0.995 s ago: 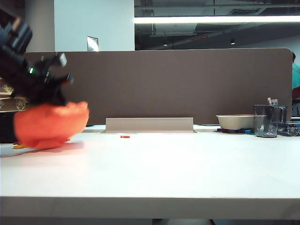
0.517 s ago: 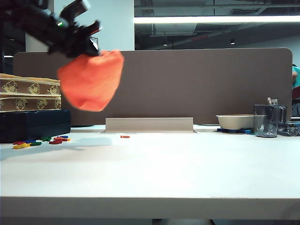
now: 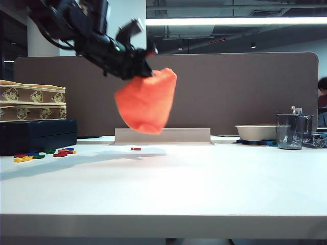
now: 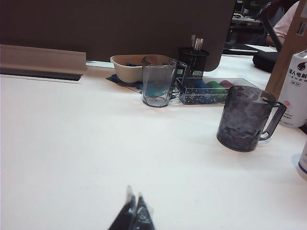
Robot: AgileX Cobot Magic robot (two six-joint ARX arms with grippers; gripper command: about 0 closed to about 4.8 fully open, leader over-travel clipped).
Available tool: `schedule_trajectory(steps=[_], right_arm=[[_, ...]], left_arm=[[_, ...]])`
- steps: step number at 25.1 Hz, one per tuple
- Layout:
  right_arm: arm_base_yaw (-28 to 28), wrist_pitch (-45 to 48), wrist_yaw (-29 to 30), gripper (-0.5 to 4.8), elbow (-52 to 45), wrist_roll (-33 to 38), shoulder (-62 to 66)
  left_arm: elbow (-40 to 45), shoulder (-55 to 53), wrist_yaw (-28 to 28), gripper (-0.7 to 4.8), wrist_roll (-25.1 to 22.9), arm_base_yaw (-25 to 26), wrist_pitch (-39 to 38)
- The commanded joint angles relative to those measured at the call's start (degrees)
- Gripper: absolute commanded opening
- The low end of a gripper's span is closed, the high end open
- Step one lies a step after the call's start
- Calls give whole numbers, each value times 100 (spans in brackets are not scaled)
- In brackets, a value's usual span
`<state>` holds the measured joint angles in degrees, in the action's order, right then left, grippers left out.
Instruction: Use an orange cloth to wipe the letter magnets on the table away for a distance.
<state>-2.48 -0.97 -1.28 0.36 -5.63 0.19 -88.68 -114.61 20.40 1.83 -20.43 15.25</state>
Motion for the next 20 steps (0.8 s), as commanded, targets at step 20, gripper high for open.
schedule_trajectory(steps=[20], right_arm=[[2,-98,17,0,-33,11,-11]], left_arm=[[-1694,-2264,-155,-6,15,-273,70]])
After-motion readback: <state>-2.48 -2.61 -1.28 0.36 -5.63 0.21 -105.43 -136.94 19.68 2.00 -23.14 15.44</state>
